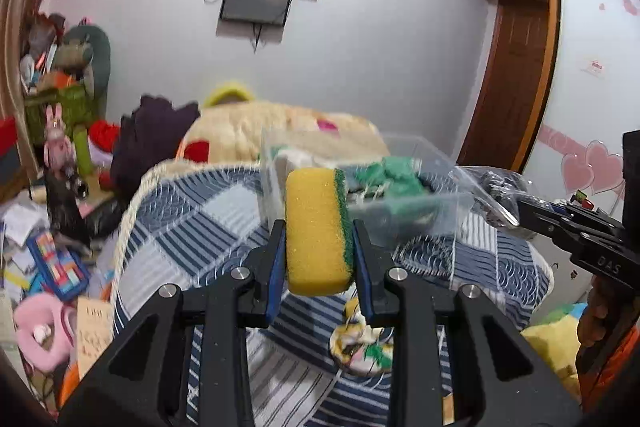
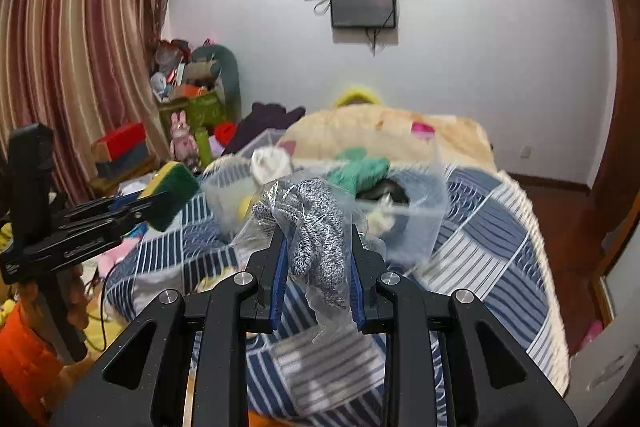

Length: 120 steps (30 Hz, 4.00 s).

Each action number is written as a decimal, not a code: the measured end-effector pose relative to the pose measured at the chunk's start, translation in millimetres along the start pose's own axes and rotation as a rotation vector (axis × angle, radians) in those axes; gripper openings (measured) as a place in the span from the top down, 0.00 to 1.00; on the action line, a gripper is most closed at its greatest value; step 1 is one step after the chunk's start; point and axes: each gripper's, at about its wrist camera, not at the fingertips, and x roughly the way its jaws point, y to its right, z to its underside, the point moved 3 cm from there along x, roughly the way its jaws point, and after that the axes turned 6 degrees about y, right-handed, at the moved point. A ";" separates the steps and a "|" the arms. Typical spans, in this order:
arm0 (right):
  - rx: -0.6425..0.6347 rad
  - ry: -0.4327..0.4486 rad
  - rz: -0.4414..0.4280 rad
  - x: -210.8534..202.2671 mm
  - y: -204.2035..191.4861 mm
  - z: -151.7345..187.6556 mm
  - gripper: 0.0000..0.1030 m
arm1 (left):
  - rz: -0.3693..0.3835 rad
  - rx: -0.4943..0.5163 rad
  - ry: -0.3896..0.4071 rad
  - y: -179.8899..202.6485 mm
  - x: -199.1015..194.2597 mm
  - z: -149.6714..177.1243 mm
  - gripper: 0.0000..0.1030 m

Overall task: Organize soft objects
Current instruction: 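Place the sponge into the box with the left tool while the right tool drops the bag in, then grasp the floral scrunchie with the left tool while the right tool grasps the braided bracelet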

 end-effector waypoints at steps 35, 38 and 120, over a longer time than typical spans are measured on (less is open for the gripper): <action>0.043 -0.065 0.143 88.0 34.0 -25.6 0.77 | -0.009 0.085 -0.078 14.5 120.2 -12.4 0.70; 0.055 -0.085 0.152 92.7 38.9 -21.4 0.77 | 0.000 0.081 -0.093 14.3 125.1 -9.2 0.70; -0.029 -0.060 0.031 35.1 0.5 19.0 0.89 | 0.028 -0.033 -0.040 7.4 18.3 16.1 0.79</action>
